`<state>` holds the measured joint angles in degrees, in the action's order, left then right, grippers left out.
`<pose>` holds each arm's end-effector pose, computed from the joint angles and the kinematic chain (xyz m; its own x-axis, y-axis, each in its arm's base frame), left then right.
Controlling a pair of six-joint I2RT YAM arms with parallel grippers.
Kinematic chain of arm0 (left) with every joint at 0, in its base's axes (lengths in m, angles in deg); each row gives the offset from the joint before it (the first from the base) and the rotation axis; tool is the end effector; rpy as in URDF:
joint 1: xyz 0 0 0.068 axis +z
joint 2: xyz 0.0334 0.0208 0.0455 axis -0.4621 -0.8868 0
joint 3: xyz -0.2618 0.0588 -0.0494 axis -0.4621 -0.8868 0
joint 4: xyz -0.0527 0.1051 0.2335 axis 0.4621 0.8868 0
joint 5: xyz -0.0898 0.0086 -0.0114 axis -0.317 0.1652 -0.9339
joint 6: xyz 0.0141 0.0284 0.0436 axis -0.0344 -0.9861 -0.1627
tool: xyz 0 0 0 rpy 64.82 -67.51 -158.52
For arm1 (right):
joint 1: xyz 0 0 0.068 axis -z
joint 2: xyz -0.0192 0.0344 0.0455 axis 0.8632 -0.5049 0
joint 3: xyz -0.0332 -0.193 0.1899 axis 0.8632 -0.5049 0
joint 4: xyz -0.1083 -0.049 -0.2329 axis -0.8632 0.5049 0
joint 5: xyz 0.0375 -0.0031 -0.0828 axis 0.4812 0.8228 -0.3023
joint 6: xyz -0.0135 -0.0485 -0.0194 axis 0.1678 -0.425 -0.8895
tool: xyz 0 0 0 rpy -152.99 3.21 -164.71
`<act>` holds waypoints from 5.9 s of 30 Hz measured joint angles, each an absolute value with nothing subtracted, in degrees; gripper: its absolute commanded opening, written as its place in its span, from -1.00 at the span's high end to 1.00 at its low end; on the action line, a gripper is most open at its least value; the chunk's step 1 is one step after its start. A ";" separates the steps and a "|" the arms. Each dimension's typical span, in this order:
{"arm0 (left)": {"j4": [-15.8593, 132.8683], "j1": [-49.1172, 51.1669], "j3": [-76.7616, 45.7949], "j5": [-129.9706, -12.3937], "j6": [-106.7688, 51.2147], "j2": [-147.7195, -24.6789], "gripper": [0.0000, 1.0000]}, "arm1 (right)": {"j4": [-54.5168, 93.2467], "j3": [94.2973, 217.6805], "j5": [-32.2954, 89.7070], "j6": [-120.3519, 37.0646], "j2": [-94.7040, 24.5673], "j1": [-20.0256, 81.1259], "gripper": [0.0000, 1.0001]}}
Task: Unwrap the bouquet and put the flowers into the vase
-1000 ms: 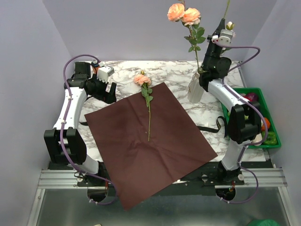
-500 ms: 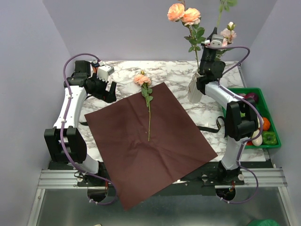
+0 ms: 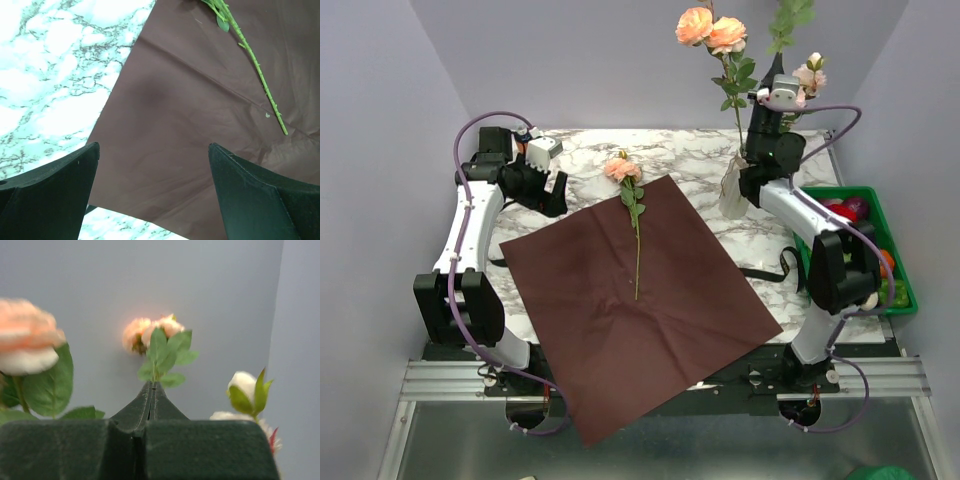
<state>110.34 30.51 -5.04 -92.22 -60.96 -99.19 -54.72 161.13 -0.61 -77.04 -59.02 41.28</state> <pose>0.3224 -0.0006 0.3258 -0.6802 0.2860 -0.6749 0.5180 0.8390 -0.1666 0.3898 0.1157 0.4036 0.6620 -0.2485 -0.7072 0.2872 0.9555 -0.0669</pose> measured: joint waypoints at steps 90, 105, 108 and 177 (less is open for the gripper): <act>110.19 30.14 -11.40 -91.87 -62.30 -85.40 -0.98 | 11.13 145.15 46.82 41.54 -32.22 54.75 -0.14; 111.22 30.14 -11.25 -90.41 -63.32 -83.41 -0.97 | 11.39 145.08 45.27 42.94 -35.33 54.42 0.99; 111.31 30.14 -11.25 -90.38 -63.41 -82.98 -0.97 | 12.59 147.93 45.07 40.36 -35.46 54.38 0.99; 111.33 30.14 -6.25 -90.36 -63.48 -90.71 -0.98 | -45.24 136.63 4.14 -65.12 -41.49 38.71 0.99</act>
<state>111.33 30.14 -6.25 -90.36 -63.48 -90.71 -45.24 136.63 4.14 -65.12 -41.49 38.71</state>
